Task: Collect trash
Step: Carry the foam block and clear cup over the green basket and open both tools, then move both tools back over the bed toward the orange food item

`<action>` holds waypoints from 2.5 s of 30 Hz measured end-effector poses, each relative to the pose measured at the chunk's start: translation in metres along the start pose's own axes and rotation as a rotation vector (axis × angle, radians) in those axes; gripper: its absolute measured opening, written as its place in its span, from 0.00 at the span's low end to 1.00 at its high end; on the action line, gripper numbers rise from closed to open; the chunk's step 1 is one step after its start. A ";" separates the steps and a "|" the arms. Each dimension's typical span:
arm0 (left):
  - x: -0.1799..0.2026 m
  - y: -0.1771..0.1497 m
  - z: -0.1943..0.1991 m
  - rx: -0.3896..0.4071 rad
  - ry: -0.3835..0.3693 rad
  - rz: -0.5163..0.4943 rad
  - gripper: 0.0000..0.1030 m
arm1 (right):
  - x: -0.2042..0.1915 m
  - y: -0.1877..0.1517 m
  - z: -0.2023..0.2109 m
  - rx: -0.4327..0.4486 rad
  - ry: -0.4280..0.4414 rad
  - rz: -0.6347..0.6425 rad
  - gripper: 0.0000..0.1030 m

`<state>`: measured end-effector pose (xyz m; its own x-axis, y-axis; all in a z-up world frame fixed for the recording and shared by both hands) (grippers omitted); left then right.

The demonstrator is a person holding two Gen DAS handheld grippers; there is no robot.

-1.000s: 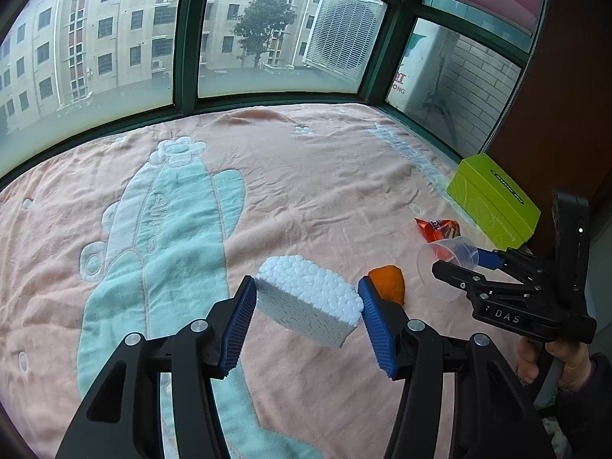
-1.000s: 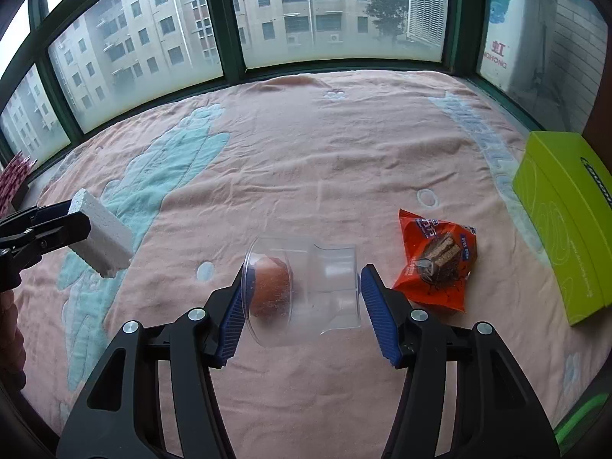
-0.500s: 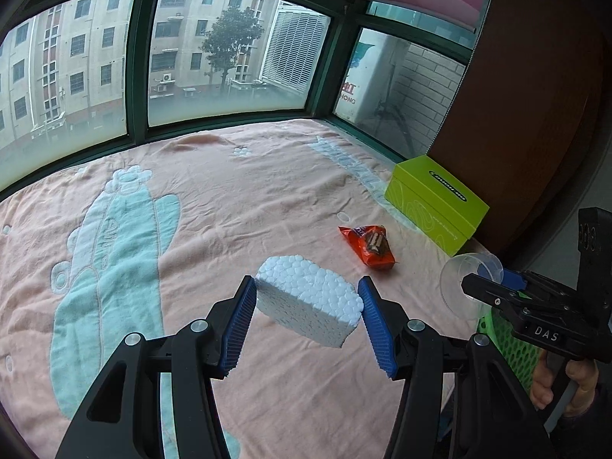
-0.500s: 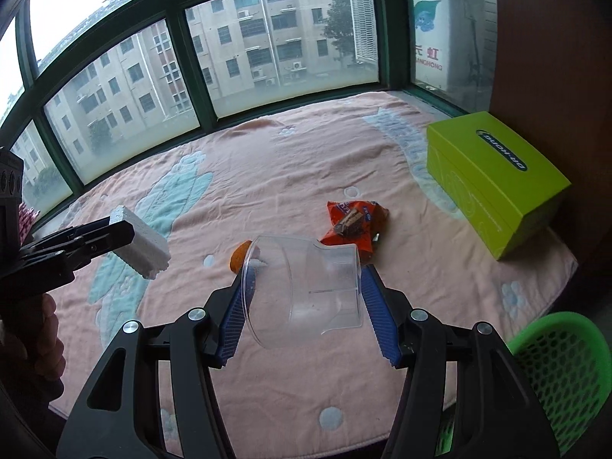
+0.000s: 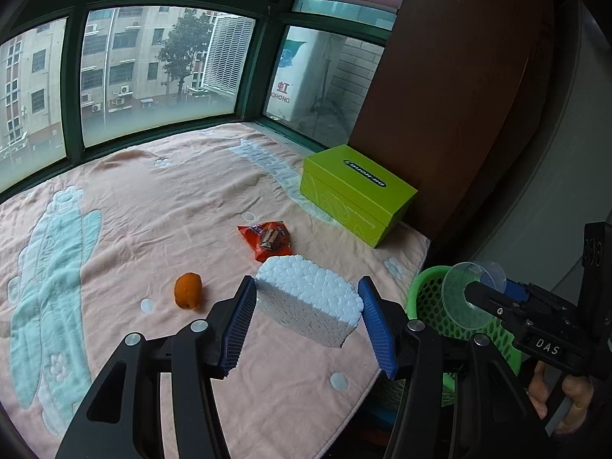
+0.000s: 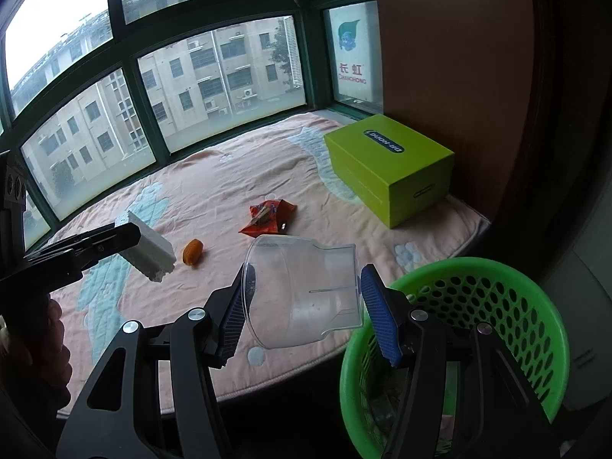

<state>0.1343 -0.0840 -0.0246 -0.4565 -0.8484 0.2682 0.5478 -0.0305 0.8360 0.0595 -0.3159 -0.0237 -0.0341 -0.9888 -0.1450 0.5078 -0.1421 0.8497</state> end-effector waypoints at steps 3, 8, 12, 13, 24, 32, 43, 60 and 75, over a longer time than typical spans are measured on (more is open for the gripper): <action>0.021 -0.001 -0.004 -0.003 -0.034 -0.010 0.52 | 0.019 -0.005 0.014 0.008 -0.037 -0.025 0.56; 0.053 -0.001 -0.007 -0.005 -0.083 -0.038 0.52 | 0.050 -0.013 0.032 0.020 -0.092 -0.073 0.56; 0.074 -0.002 -0.012 -0.010 -0.117 -0.052 0.52 | 0.070 -0.019 0.041 0.027 -0.134 -0.103 0.56; 0.079 -0.002 -0.013 -0.011 -0.125 -0.057 0.52 | 0.075 -0.020 0.042 0.027 -0.141 -0.111 0.56; 0.115 -0.003 -0.022 -0.023 -0.181 -0.091 0.52 | 0.109 -0.035 0.052 0.033 -0.183 -0.186 0.68; 0.132 -0.011 -0.031 -0.054 -0.208 -0.105 0.52 | 0.119 -0.039 0.074 0.052 -0.220 -0.191 0.78; 0.174 -0.023 -0.044 -0.096 -0.263 -0.144 0.52 | 0.137 -0.044 0.099 0.088 -0.274 -0.218 0.84; 0.221 -0.037 -0.065 -0.153 -0.313 -0.188 0.61 | 0.158 -0.053 0.115 0.102 -0.306 -0.267 0.85; 0.176 -0.032 -0.053 -0.122 -0.194 -0.153 0.79 | 0.143 -0.048 0.106 0.103 -0.256 -0.247 0.87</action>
<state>0.0732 -0.2602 -0.0294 -0.6595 -0.7125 0.2397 0.5372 -0.2237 0.8132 -0.0610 -0.4556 -0.0315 -0.3657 -0.9015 -0.2315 0.3688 -0.3687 0.8532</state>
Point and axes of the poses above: each gripper's, at about its wrist camera, not at the fingertips, and z roughly against the way its jaws point, x to its right, y to its top, the point moved 2 cm from there along -z, roughly the way its jaws point, and after that the axes turned 9 degrees about x, right-handed, at the moved point
